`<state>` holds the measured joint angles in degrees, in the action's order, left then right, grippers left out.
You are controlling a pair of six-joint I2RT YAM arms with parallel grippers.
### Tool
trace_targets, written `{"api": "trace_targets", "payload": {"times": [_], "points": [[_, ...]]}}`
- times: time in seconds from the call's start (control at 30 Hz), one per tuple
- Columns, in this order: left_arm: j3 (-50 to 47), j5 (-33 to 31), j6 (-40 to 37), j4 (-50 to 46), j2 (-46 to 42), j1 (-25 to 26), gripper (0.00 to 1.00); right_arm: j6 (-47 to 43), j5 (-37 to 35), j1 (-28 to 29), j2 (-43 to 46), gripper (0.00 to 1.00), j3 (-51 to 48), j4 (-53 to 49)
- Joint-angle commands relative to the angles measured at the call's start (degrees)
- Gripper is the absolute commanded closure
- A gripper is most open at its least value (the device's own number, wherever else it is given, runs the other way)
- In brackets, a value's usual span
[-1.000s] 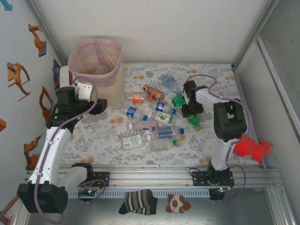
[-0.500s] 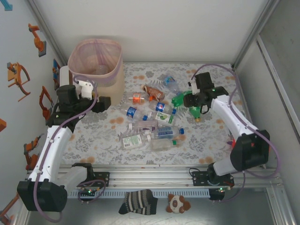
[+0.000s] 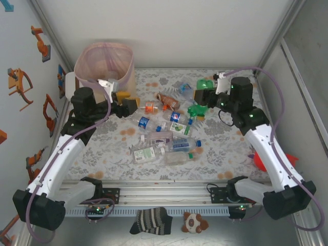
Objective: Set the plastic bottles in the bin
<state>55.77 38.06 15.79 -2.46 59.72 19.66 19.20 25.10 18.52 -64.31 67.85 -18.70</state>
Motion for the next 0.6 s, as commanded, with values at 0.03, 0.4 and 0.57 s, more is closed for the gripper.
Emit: {"api": "trace_targets", "payload": {"times": [0.03, 0.4, 0.57], "points": [[3.6, 6.0, 2.7, 8.0, 1.1, 4.3, 0.21, 5.4, 10.4, 1.3, 3.5, 0.48, -0.5, 11.6], [10.6, 10.5, -4.2, 10.2, 6.3, 18.5, 0.14, 6.2, 19.1, 8.3, 6.1, 0.5, 0.4, 20.8], [13.8, 11.5, -4.8, 10.3, 10.3, 22.1, 0.1, 4.0, 19.1, 12.6, 5.1, 0.5, 2.3, 19.9]]}}
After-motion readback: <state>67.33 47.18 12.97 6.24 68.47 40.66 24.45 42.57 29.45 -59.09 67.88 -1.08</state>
